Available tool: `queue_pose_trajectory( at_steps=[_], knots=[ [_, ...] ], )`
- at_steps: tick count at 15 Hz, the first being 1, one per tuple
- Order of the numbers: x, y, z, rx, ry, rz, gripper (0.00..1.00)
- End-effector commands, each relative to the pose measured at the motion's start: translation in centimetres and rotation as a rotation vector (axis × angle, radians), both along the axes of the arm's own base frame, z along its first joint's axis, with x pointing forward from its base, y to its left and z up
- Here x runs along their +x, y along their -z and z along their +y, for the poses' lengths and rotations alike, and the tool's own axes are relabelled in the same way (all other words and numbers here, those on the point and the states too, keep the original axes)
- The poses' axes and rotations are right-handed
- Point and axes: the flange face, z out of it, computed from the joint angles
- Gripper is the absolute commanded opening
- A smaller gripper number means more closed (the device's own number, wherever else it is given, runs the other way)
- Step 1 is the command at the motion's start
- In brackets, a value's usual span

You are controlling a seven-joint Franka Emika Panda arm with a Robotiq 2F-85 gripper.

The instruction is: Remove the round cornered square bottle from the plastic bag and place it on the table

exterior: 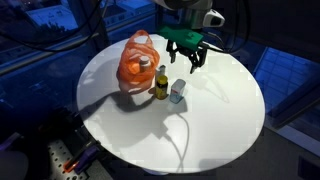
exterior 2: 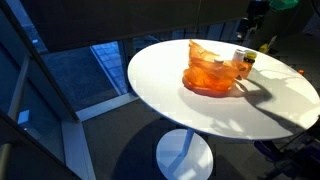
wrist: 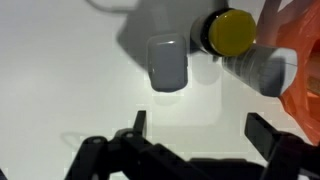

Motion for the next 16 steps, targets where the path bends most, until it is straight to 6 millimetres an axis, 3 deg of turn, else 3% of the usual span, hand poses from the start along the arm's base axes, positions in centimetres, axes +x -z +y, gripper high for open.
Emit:
queue_pose_trajectory(
  at_steps=[1,7,16],
  knots=[
    [0.0,-2.8,3.1,-0.100,0.033,-0.012,1.00],
    [-1.5,-6.1,8.0,-0.122,0.063,0.052,1.00],
    [-6.3,-15.0,10.7,-0.073,-0.023,0.125,1.00]
  ],
)
